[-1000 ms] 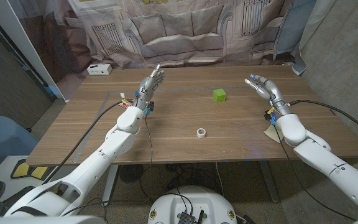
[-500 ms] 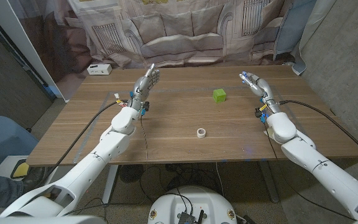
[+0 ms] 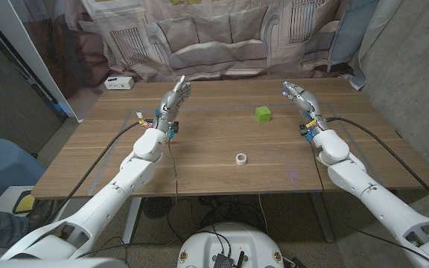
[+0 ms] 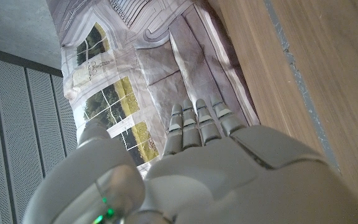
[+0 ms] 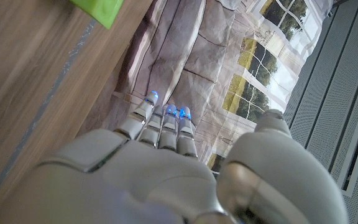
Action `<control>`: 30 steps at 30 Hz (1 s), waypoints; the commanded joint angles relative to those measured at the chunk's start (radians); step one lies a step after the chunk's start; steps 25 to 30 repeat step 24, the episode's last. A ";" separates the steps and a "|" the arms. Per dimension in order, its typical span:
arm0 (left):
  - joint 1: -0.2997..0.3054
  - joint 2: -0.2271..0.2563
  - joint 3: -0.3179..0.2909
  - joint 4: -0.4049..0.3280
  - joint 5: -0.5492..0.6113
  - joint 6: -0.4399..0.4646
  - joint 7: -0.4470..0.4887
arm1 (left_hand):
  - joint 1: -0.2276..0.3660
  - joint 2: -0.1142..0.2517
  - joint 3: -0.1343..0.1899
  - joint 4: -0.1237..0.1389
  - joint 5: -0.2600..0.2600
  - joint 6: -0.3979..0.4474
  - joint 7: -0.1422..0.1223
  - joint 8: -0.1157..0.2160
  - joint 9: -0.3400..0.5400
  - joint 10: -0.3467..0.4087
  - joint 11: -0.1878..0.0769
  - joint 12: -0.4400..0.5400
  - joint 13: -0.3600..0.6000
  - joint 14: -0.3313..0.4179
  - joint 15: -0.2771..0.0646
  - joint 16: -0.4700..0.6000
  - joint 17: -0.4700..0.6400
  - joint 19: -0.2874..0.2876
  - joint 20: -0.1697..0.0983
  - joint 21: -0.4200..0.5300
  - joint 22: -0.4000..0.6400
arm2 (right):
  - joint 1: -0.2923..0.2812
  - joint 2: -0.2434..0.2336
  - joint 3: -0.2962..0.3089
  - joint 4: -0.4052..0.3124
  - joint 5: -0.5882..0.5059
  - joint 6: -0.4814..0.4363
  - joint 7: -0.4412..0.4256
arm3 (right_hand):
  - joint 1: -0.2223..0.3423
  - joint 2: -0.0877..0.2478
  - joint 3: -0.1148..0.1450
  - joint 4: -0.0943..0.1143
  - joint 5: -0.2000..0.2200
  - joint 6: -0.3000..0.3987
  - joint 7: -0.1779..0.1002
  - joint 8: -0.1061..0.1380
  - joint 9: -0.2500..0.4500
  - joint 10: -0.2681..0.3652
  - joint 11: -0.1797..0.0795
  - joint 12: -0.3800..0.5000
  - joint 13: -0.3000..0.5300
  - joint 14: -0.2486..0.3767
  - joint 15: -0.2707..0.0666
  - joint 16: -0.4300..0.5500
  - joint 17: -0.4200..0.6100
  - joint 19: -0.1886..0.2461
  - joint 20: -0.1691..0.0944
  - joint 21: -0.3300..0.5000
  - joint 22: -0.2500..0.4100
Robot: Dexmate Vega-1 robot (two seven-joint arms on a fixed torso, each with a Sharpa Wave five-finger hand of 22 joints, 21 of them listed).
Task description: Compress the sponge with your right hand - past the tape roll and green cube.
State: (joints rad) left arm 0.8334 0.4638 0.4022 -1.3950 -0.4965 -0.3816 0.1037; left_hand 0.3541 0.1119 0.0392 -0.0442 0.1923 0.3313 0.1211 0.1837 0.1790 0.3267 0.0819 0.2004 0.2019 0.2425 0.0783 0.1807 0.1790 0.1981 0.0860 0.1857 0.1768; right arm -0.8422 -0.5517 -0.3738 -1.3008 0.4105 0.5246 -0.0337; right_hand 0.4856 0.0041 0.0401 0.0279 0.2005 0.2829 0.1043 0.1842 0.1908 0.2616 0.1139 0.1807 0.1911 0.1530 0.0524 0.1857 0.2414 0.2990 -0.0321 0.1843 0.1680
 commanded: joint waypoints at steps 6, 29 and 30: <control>0.004 0.012 -0.009 0.005 -0.008 0.006 -0.006 | -0.004 -0.004 -0.001 -0.005 -0.001 -0.010 -0.001 -0.003 0.003 -0.011 -0.004 -0.002 0.003 -0.012 0.002 -0.002 0.002 -0.015 0.003 0.000 0.003 | 0.101 0.086 -0.023 0.183 0.183 0.030 0.232 | -0.025 -0.004 -0.011 0.007 0.000 -0.019 0.004 -0.004 -0.001 -0.022 -0.001 -0.003 0.001 -0.020 0.000 -0.001 0.000 -0.020 0.001 -0.005 0.003; 0.006 0.007 -0.016 0.028 -0.017 -0.016 -0.012 | -0.007 -0.005 -0.002 -0.005 -0.001 -0.009 -0.002 0.000 0.002 -0.009 -0.005 0.001 0.002 -0.014 0.002 0.001 0.002 -0.019 0.003 0.002 0.003 | 0.119 0.114 -0.028 0.236 0.189 0.053 0.256 | -0.041 -0.008 -0.018 0.011 0.001 -0.020 0.005 0.000 -0.001 -0.021 0.000 0.003 0.001 -0.017 0.001 0.005 -0.002 -0.021 0.002 -0.001 0.003; 0.006 0.007 -0.016 0.028 -0.017 -0.016 -0.012 | -0.007 -0.005 -0.002 -0.005 -0.001 -0.009 -0.002 0.000 0.002 -0.009 -0.005 0.001 0.002 -0.014 0.002 0.001 0.002 -0.019 0.003 0.002 0.003 | 0.119 0.114 -0.028 0.236 0.189 0.053 0.256 | -0.041 -0.008 -0.018 0.011 0.001 -0.020 0.005 0.000 -0.001 -0.021 0.000 0.003 0.001 -0.017 0.001 0.005 -0.002 -0.021 0.002 -0.001 0.003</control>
